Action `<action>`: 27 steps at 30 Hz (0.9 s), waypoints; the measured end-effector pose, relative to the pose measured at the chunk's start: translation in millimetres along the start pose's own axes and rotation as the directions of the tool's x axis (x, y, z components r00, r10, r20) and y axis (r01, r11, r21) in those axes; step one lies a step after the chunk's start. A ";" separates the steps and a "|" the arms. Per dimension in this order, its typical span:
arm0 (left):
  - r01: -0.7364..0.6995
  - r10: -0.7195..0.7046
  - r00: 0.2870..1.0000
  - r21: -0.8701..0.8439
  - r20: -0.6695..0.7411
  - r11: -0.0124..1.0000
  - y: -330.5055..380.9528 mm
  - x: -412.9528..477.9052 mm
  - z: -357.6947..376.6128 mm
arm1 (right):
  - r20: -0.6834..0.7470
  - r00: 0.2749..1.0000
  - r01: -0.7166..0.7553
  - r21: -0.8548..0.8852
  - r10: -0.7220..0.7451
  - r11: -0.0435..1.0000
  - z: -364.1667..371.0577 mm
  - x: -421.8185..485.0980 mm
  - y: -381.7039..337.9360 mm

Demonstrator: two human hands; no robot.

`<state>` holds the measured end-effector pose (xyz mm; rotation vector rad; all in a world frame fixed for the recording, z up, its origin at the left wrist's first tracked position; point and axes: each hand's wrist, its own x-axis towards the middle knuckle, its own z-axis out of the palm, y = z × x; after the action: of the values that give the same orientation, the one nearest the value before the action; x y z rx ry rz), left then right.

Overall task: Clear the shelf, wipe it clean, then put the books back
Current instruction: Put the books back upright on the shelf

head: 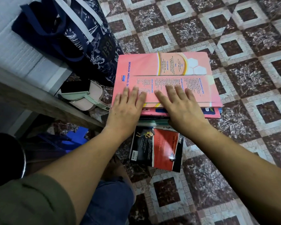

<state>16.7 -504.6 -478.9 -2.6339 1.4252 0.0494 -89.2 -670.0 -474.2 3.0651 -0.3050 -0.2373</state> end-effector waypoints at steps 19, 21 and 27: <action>-0.196 0.195 0.981 -0.060 -0.024 0.979 15.3 -30.5 -168.7 | -0.459 0.862 -0.137 0.200 0.216 0.970 -114.1 -87.4 17.1; -0.240 0.242 0.969 -0.056 0.049 0.969 11.2 -47.9 -192.7 | -0.399 0.887 -0.150 0.228 0.233 0.962 -136.3 -114.3 4.8; -0.276 0.276 0.934 -0.034 0.227 0.961 15.3 -112.3 -230.6 | -0.235 0.950 -0.152 0.218 0.203 0.964 -162.0 -171.2 -33.2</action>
<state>-67.1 -452.8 -241.6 -2.3147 1.6951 0.3743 -223.2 -597.3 -291.4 3.1804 -0.6204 0.2096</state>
